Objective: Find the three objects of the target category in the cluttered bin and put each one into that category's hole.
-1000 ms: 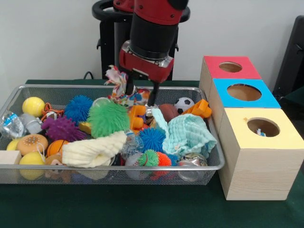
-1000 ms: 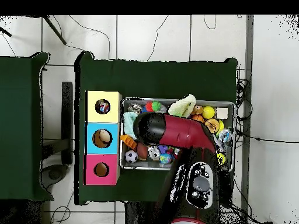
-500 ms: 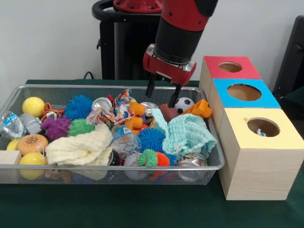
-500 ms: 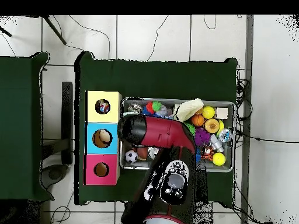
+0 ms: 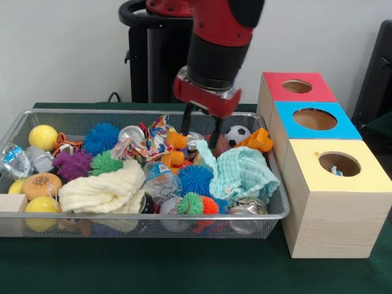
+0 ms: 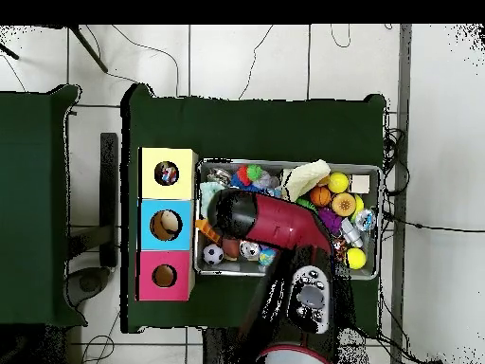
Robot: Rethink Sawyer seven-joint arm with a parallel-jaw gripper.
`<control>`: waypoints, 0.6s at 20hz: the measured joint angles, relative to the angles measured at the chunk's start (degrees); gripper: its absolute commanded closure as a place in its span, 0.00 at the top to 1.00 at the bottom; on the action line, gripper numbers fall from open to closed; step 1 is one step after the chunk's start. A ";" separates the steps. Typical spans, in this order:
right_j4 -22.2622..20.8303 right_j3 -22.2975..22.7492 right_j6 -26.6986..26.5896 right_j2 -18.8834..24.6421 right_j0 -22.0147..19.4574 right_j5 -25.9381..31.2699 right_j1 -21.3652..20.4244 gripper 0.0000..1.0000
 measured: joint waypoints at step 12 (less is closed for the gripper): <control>-3.67 10.13 0.00 4.85 -20.60 -13.80 -1.82 1.00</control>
